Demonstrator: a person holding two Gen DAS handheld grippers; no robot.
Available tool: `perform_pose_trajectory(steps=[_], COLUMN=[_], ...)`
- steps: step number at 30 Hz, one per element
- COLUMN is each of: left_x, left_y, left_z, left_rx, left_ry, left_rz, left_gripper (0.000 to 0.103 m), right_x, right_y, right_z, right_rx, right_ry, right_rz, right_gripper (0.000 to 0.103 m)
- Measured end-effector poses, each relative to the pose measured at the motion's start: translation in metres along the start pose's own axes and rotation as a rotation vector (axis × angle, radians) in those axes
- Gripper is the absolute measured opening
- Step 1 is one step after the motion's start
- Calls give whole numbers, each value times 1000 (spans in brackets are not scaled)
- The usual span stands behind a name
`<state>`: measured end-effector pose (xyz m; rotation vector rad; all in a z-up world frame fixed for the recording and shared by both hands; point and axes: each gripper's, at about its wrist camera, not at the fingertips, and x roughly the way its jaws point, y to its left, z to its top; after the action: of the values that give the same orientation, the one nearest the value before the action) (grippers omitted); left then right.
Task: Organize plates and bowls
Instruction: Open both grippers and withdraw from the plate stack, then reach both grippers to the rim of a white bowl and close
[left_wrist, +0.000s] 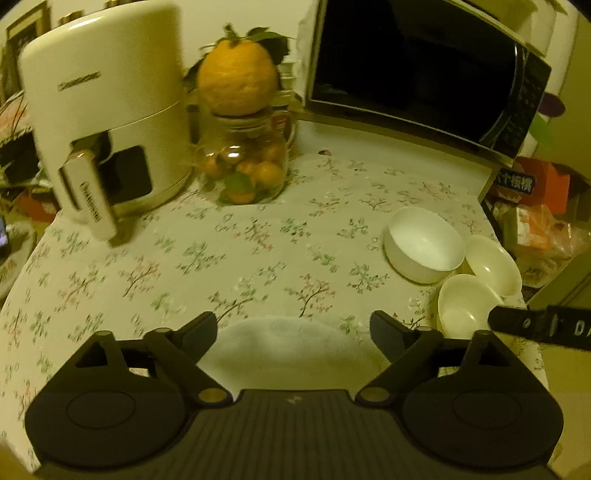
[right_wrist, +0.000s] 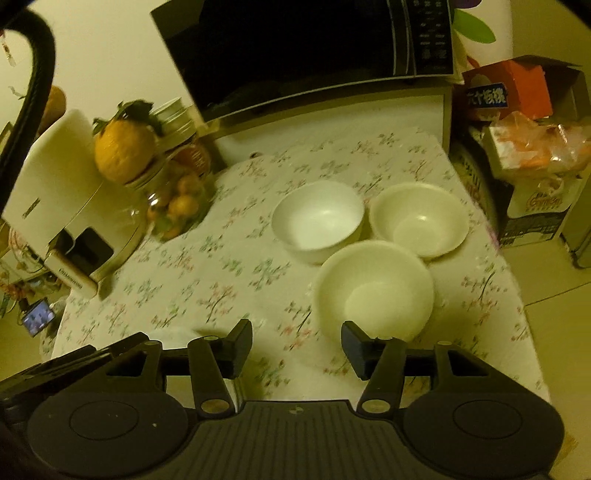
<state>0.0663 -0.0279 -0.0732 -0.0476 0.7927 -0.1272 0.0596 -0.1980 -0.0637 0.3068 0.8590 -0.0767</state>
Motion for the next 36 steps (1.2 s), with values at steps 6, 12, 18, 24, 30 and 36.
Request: perform_pose_trajectory(steps=[6, 12, 18, 24, 30, 36], left_x=[17, 37, 55, 82, 106, 123], left_y=[-12, -29, -37, -47, -50, -53], left_z=[21, 47, 62, 70, 72, 73], left_rx=[2, 13, -43, -75, -80, -90], left_ry=[21, -1, -28, 22, 73, 101], left_rz=[-45, -32, -73, -105, -98, -98], left_gripper=[101, 103, 102, 101, 91, 78], right_x=[4, 14, 25, 43, 69, 86], right_y=[-5, -9, -19, -34, -50, -57], right_z=[26, 47, 66, 82, 89, 90], right_rx=[-31, -50, -24, 63, 180, 246], right_ry=[-34, -44, -40, -16, 45, 82], right_rz=[-28, -35, -2, 50, 101, 102], right_gripper=[60, 70, 85, 84, 65, 47])
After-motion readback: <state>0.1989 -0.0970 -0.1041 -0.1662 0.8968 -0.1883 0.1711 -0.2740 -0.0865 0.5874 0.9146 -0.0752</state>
